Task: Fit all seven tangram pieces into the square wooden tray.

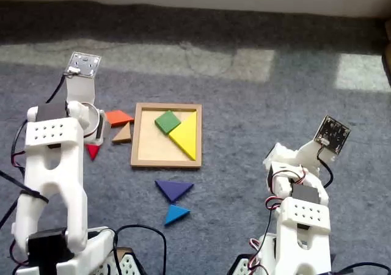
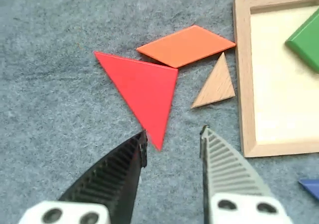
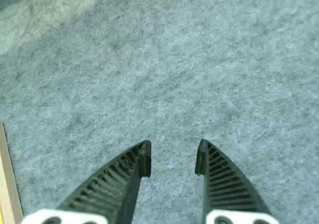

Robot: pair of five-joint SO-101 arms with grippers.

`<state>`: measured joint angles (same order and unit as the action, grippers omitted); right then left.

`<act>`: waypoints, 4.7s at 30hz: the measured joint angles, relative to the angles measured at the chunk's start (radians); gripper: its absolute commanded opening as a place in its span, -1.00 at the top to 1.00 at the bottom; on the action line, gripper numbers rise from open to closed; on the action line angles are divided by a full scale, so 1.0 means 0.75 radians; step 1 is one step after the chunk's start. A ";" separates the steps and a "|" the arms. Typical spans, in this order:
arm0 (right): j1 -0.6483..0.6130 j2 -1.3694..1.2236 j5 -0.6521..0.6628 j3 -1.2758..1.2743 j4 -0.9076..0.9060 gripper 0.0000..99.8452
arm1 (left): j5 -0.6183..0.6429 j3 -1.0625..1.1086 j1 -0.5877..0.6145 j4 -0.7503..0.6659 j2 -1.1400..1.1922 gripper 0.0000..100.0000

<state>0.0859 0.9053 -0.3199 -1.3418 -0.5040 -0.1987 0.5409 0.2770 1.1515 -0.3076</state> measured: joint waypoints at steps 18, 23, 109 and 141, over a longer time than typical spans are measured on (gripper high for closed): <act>0.000 0.000 0.000 0.000 0.000 0.68 | -0.080 -0.526 -0.129 0.082 0.771 0.55; 0.000 0.000 0.000 0.000 0.000 0.68 | -0.080 -0.622 -0.131 0.094 0.921 0.55; -0.037 0.000 0.055 0.000 0.108 0.68 | -1.090 -1.450 -0.679 0.387 1.232 0.53; -0.037 0.000 0.055 0.000 0.108 0.68 | -0.849 -1.450 -0.550 0.340 1.205 0.53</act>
<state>0.0583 0.9053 -0.2785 -1.3418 -0.4227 -0.8355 -0.5470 -0.1358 1.4062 0.5961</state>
